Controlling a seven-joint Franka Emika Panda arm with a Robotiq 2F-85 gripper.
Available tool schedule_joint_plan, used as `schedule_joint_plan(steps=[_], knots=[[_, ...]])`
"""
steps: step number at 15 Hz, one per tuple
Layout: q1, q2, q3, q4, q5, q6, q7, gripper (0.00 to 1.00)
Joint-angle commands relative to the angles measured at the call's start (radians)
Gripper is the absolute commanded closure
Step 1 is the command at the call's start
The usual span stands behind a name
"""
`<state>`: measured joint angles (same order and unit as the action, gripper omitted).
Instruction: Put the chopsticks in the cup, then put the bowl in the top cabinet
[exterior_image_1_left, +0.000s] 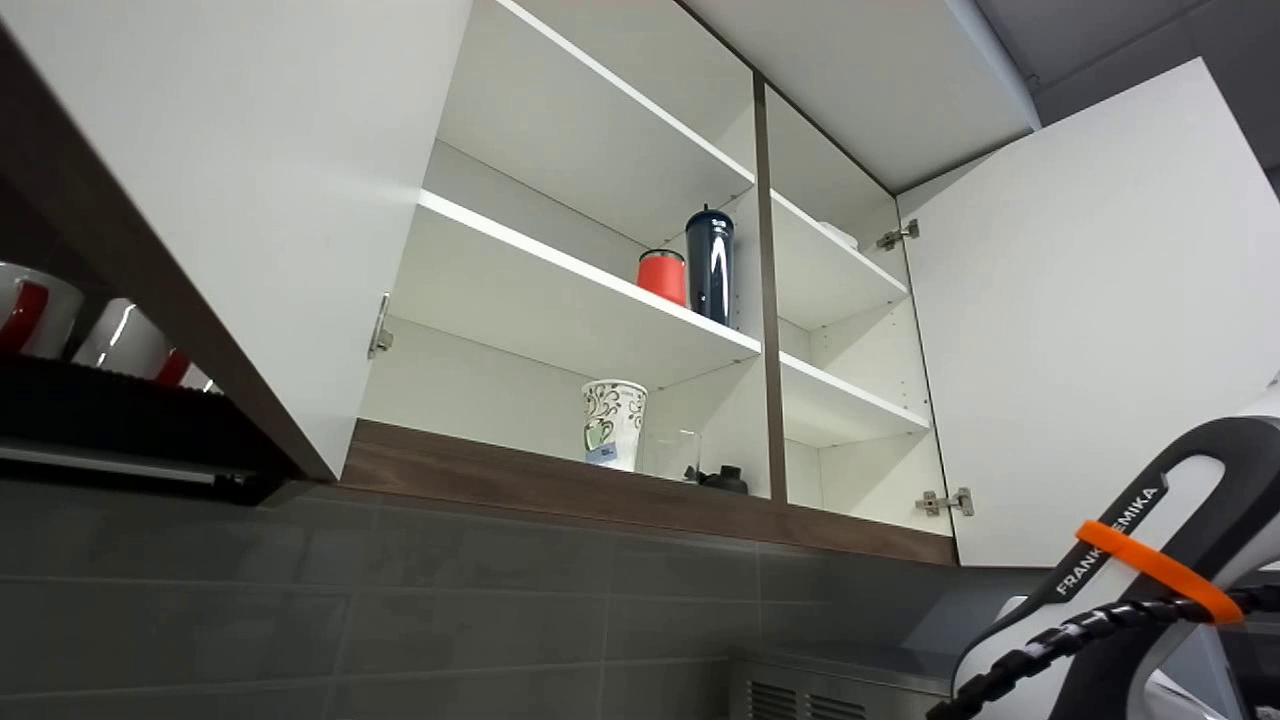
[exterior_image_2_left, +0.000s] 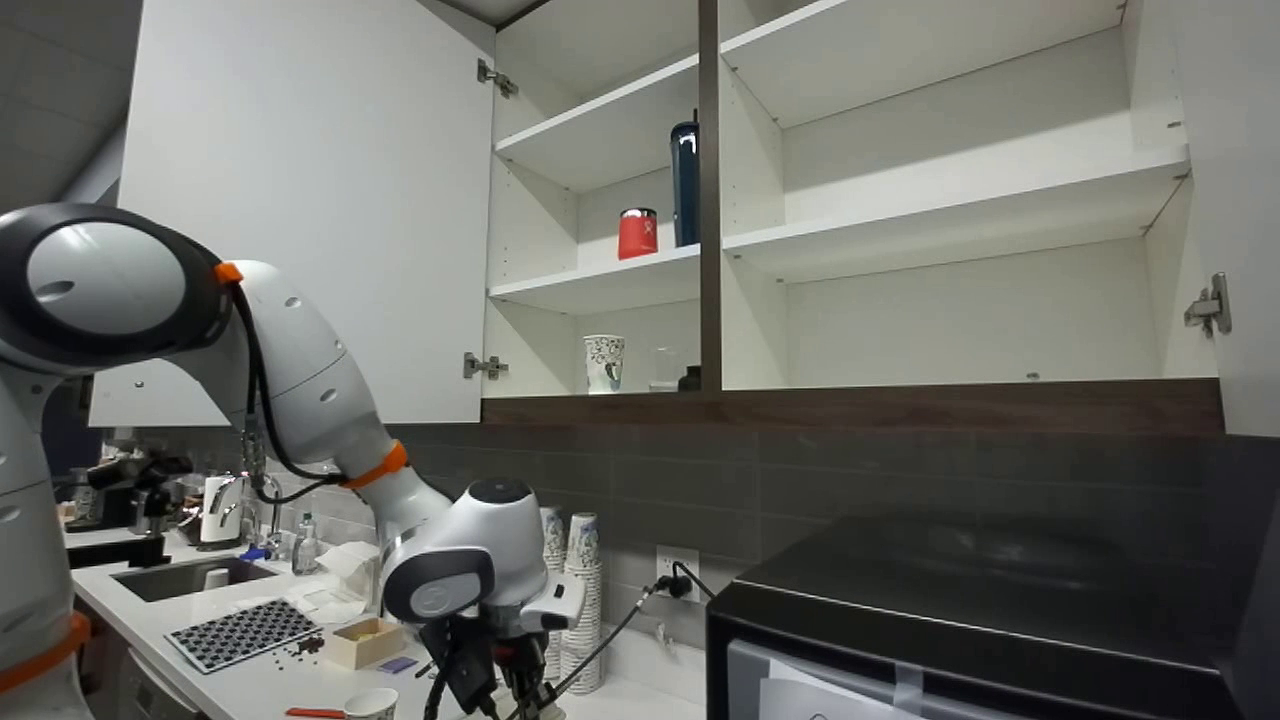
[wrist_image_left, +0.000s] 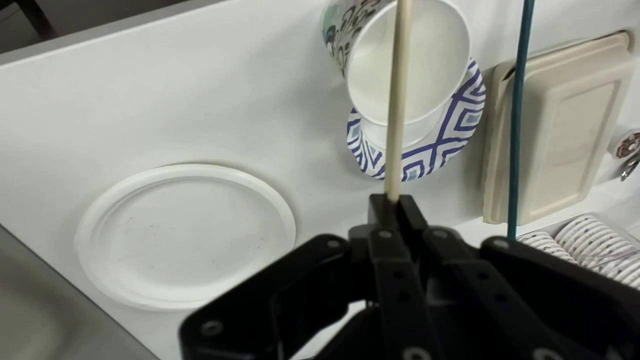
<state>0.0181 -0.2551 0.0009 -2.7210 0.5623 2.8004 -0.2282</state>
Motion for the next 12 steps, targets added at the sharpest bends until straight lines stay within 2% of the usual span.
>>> schedule_joint_plan(steps=[1,3,6,12], knots=[[0.008,0.007,0.020,-0.013,-0.006,0.064,0.001,0.98],[0.026,0.011,0.027,-0.017,0.013,0.114,-0.025,0.98],[0.094,0.018,0.008,-0.016,0.072,0.161,-0.110,0.98],[0.280,0.012,-0.077,-0.011,0.317,0.263,-0.356,0.98]])
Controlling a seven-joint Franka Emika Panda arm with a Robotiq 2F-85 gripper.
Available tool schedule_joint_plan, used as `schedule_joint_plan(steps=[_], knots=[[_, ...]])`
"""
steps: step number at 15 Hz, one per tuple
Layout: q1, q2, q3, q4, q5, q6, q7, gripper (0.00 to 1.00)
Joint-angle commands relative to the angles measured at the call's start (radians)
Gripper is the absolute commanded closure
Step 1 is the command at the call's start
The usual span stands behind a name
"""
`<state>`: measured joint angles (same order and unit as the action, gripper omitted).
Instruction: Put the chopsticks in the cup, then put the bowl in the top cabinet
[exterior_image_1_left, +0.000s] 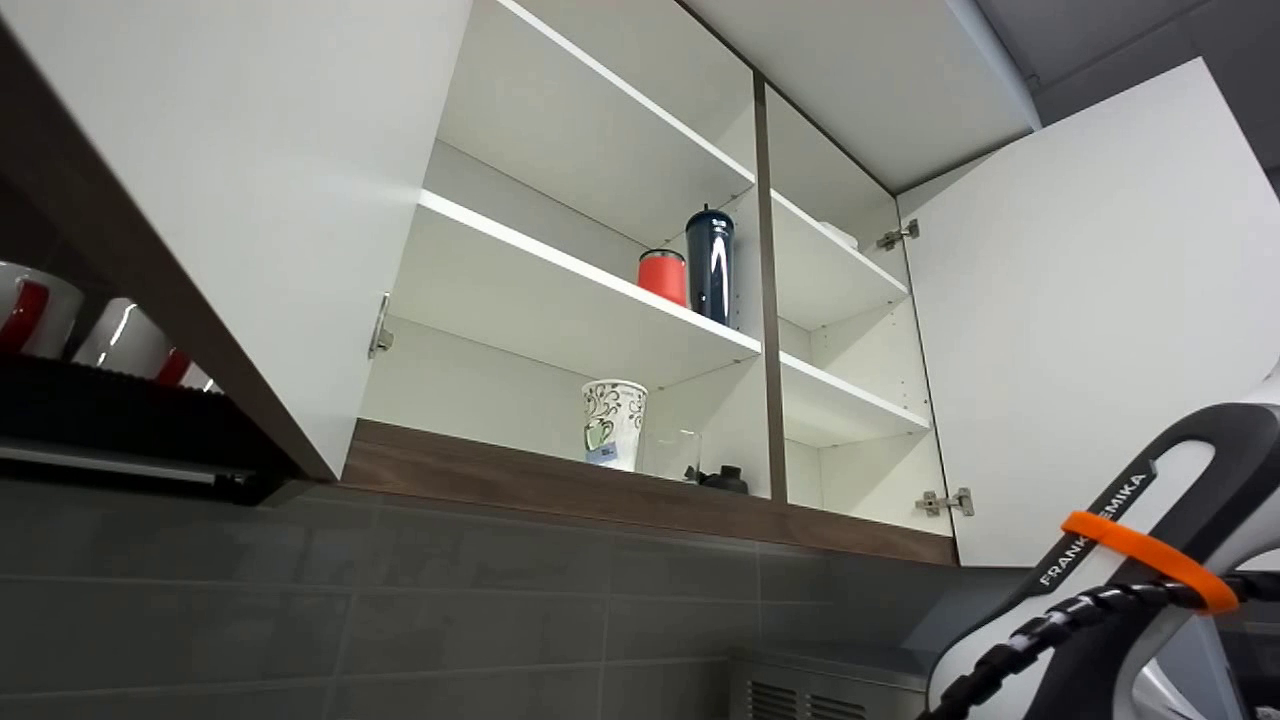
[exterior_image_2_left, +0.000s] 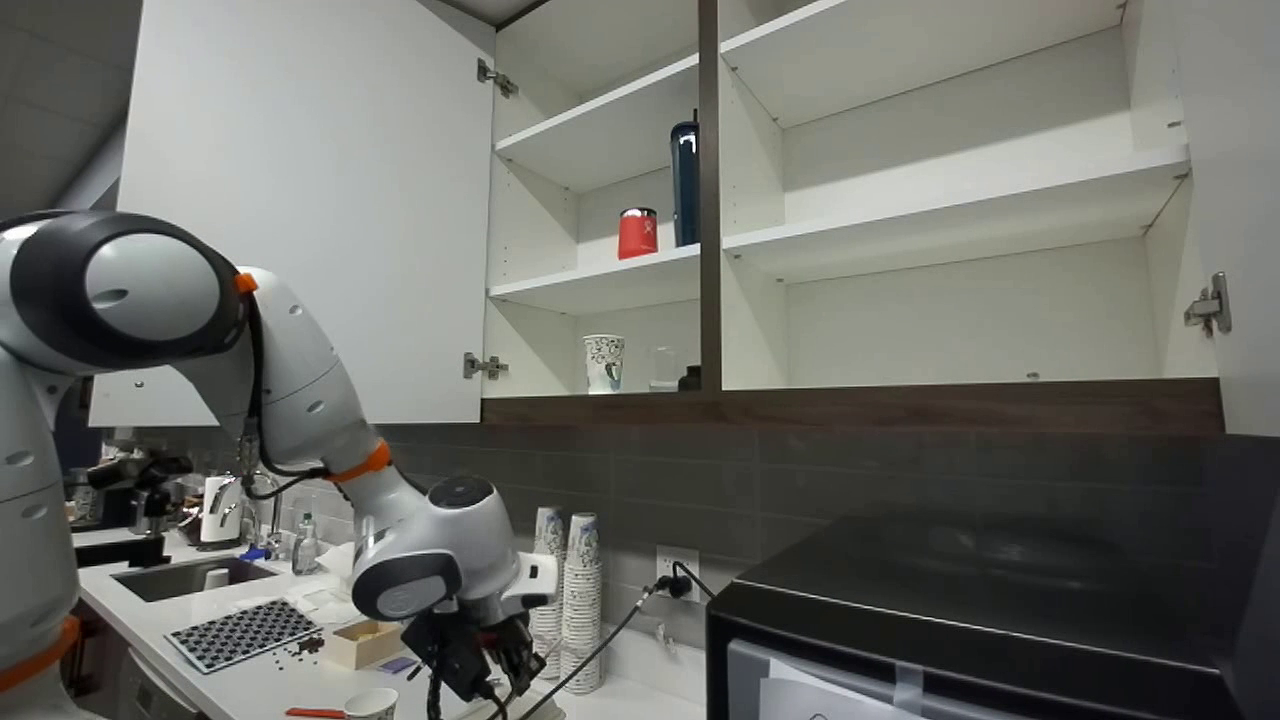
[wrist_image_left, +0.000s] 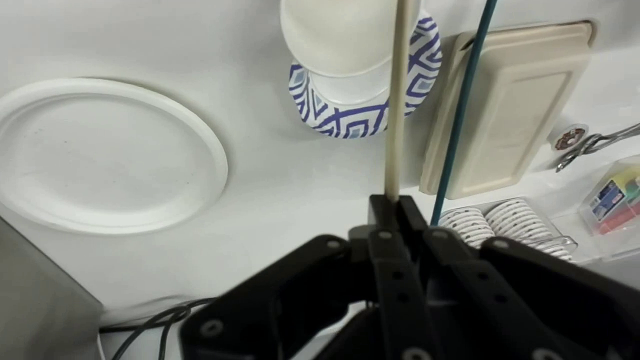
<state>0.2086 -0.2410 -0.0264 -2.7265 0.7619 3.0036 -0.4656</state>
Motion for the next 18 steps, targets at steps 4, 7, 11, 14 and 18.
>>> schedule_joint_plan(steps=[4,7,11,14,18], knots=[[0.197,0.007,-0.128,0.015,0.246,0.117,-0.269,0.98],[0.267,0.009,-0.195,0.033,0.333,0.132,-0.379,0.98],[0.273,0.002,-0.218,0.037,0.332,0.111,-0.406,0.98],[0.275,0.004,-0.224,0.040,0.334,0.111,-0.415,0.94],[0.296,0.009,-0.249,0.058,0.359,0.077,-0.456,0.98]])
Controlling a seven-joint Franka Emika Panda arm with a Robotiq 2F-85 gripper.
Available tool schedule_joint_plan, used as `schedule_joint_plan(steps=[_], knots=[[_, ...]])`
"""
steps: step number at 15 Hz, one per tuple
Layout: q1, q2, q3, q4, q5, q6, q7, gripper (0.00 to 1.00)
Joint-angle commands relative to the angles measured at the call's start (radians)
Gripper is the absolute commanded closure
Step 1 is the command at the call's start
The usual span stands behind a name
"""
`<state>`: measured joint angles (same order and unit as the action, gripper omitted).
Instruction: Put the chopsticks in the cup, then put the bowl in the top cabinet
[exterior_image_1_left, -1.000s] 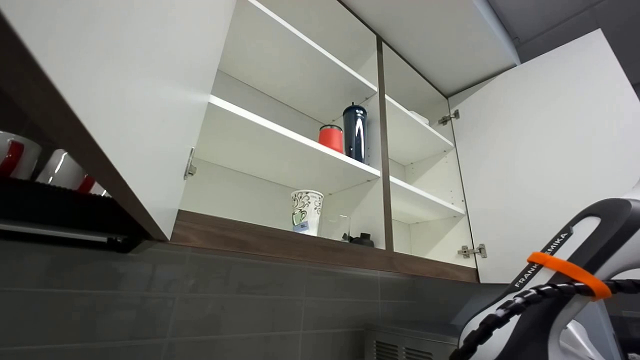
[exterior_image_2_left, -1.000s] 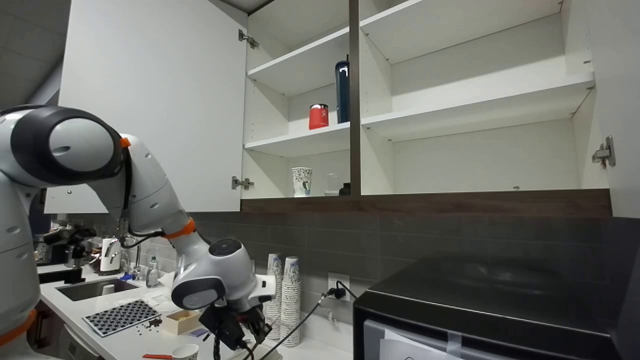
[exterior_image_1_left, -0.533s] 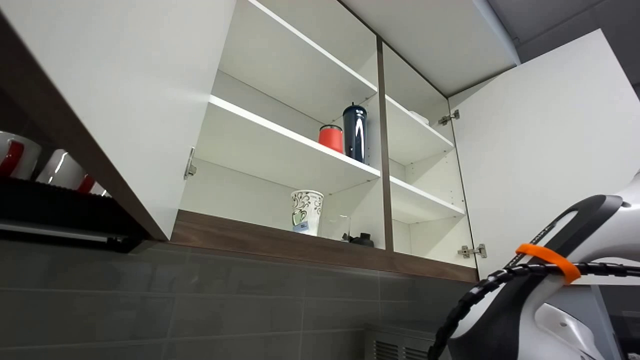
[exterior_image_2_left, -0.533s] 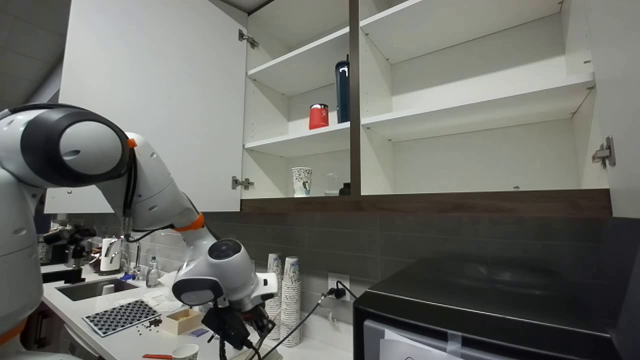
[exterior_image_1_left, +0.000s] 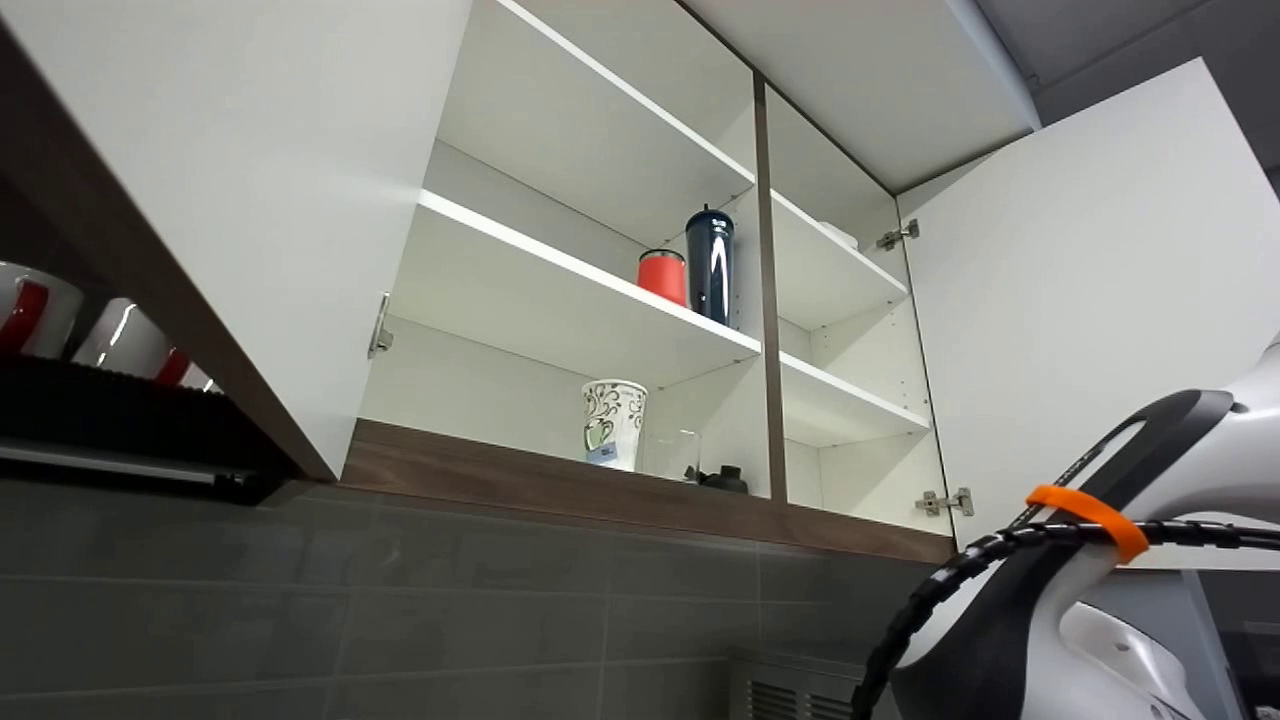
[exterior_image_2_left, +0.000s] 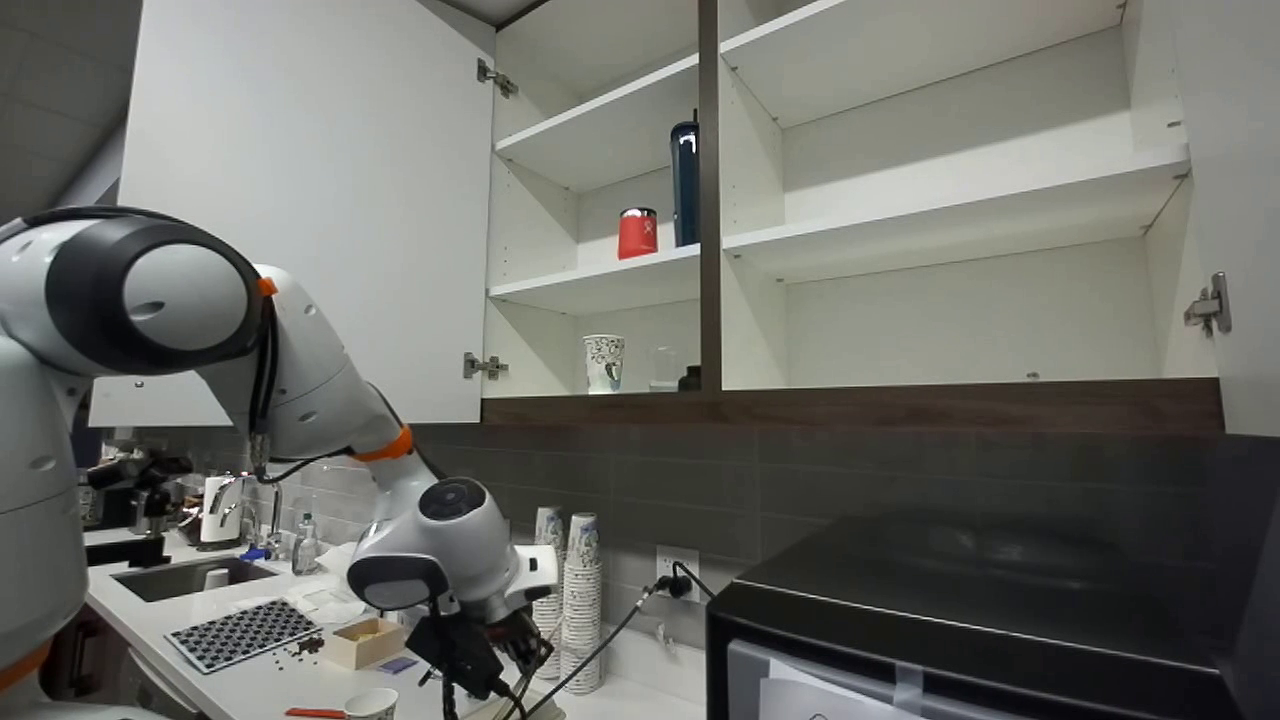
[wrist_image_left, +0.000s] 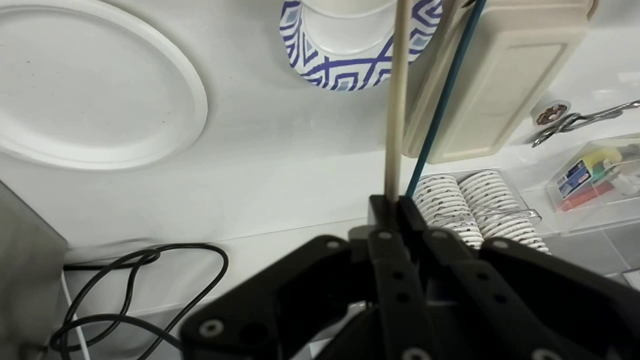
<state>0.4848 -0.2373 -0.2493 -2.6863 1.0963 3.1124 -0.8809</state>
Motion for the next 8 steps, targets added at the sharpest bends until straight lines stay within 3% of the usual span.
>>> schedule_joint_plan(steps=[1,8], knots=[[0.034,0.000,-0.041,0.022,0.041,-0.045,-0.070,0.98],[0.124,-0.023,-0.132,0.036,0.173,-0.063,-0.262,0.98]])
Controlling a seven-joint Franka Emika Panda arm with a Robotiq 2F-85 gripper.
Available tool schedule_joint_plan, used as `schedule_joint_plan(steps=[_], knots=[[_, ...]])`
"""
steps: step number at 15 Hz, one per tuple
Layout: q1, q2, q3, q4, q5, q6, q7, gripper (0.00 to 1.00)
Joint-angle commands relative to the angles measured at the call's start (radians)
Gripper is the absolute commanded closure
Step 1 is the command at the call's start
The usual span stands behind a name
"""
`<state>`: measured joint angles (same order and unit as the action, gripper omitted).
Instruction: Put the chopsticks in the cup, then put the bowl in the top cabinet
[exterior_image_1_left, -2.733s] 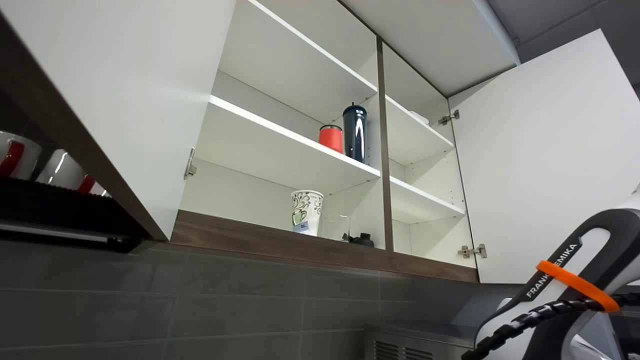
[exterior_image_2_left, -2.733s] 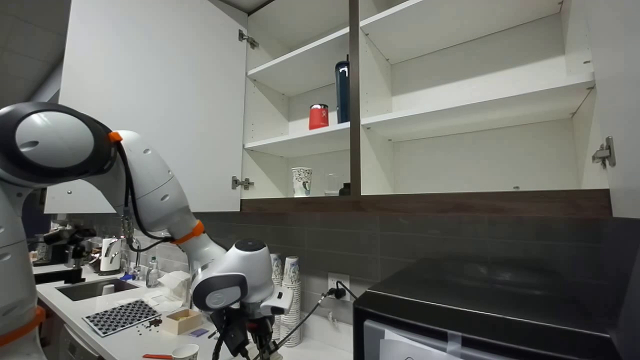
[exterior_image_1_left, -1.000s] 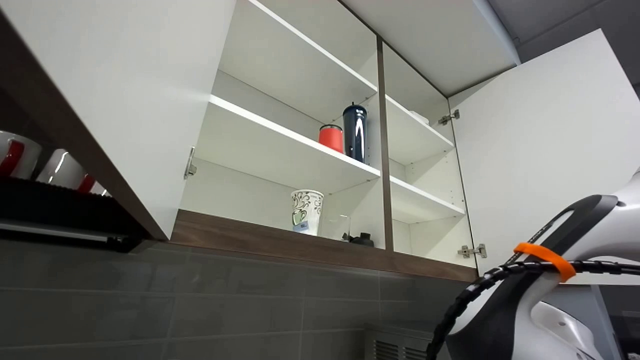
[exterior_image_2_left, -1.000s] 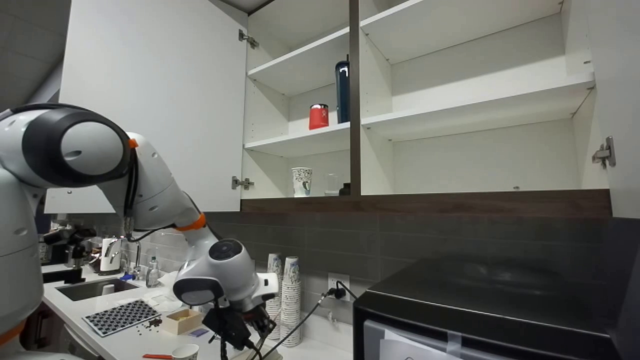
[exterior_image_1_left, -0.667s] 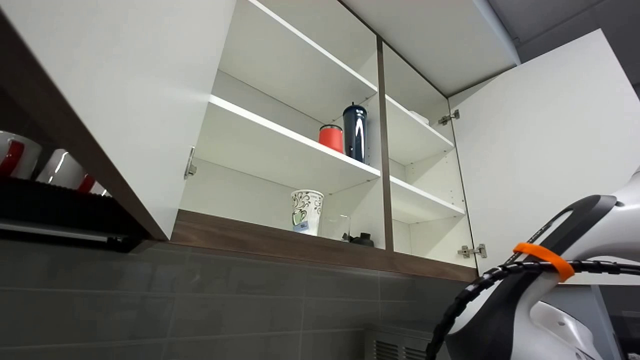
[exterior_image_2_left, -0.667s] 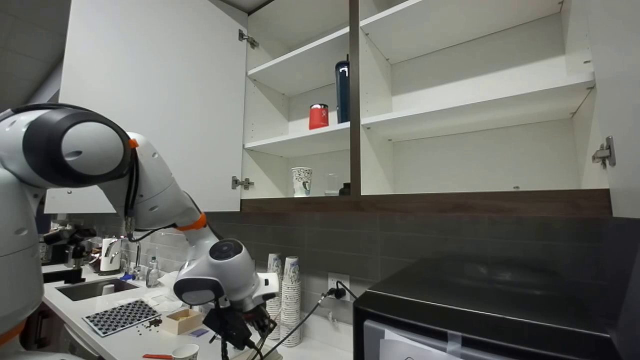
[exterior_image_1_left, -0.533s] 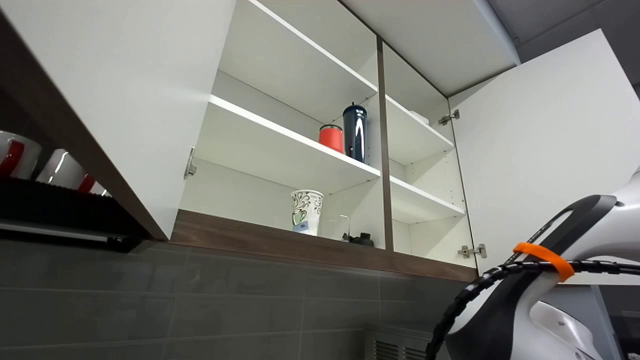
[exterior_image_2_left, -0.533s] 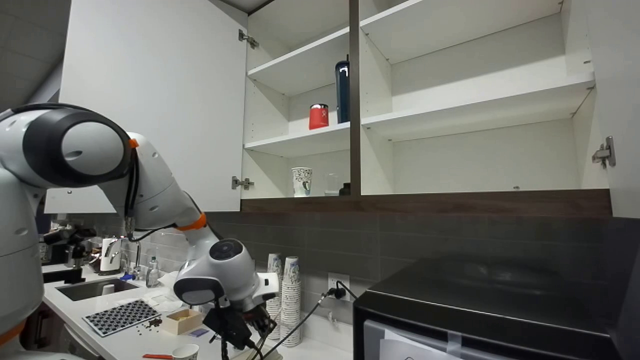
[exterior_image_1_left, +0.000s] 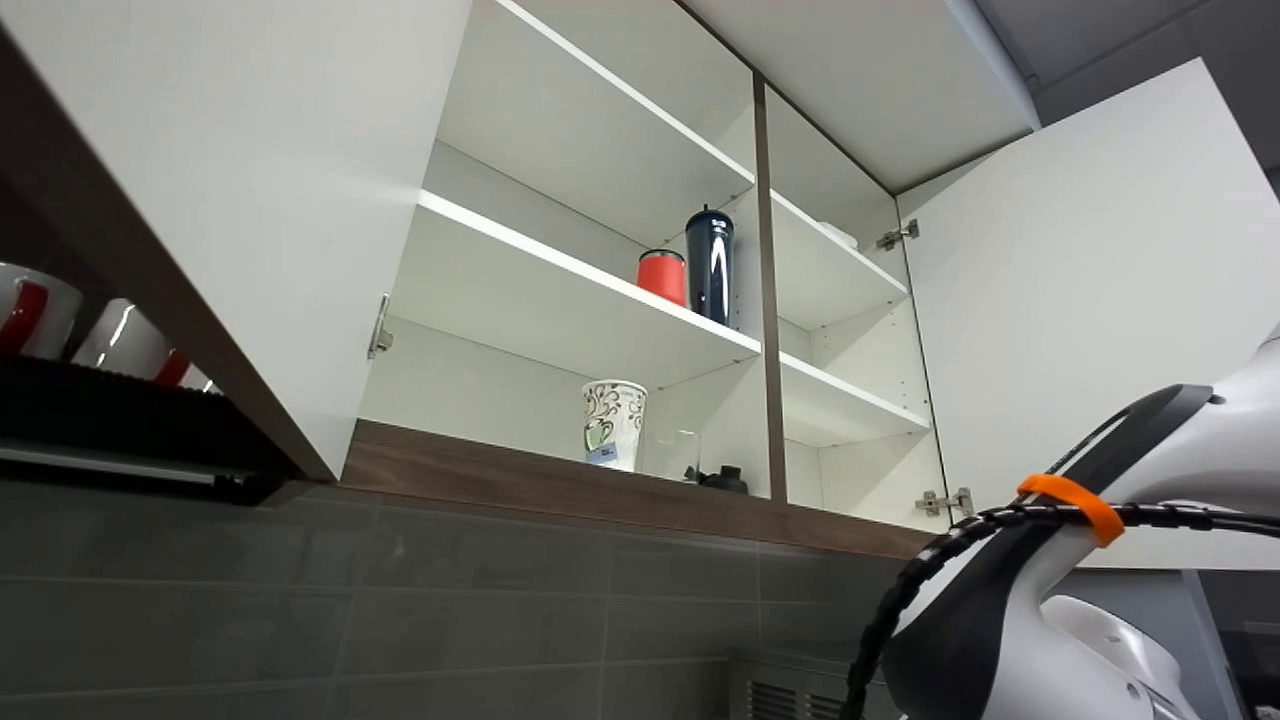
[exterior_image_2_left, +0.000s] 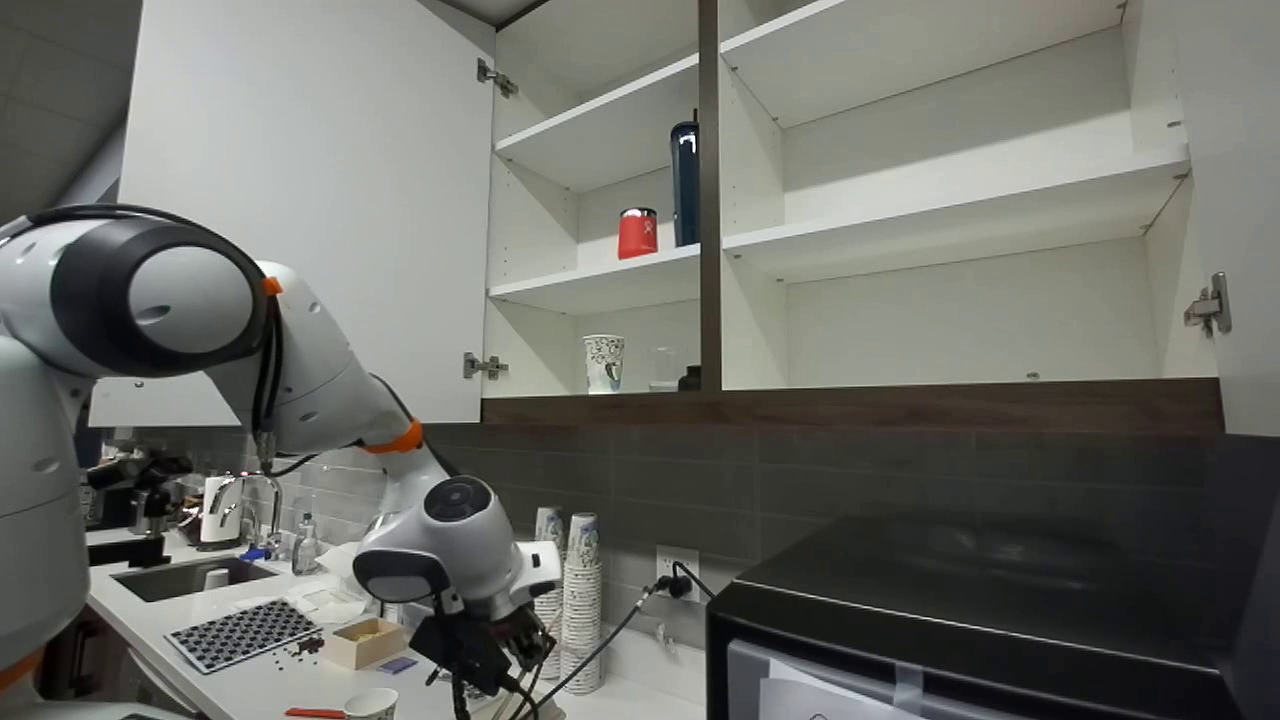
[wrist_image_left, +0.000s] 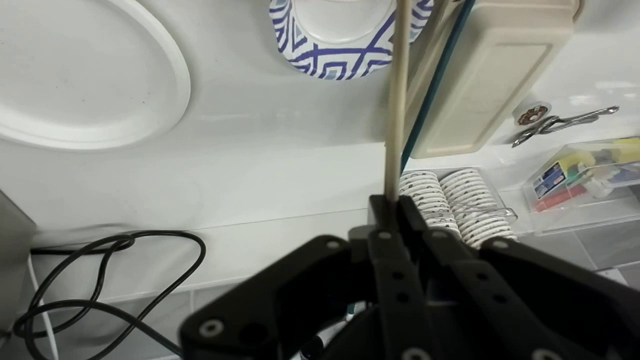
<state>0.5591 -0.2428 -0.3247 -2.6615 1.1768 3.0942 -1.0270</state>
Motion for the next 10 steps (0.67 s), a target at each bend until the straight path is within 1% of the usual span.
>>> schedule_joint_plan(steps=[1,4,6,10], knots=[[0.065,-0.020,-0.076,0.017,0.124,-0.062,-0.154,0.98],[0.091,0.002,-0.122,0.038,0.229,-0.119,-0.276,0.98],[0.097,0.026,-0.144,0.050,0.300,-0.150,-0.354,0.98],[0.095,0.071,-0.166,0.077,0.461,-0.181,-0.540,0.98]])
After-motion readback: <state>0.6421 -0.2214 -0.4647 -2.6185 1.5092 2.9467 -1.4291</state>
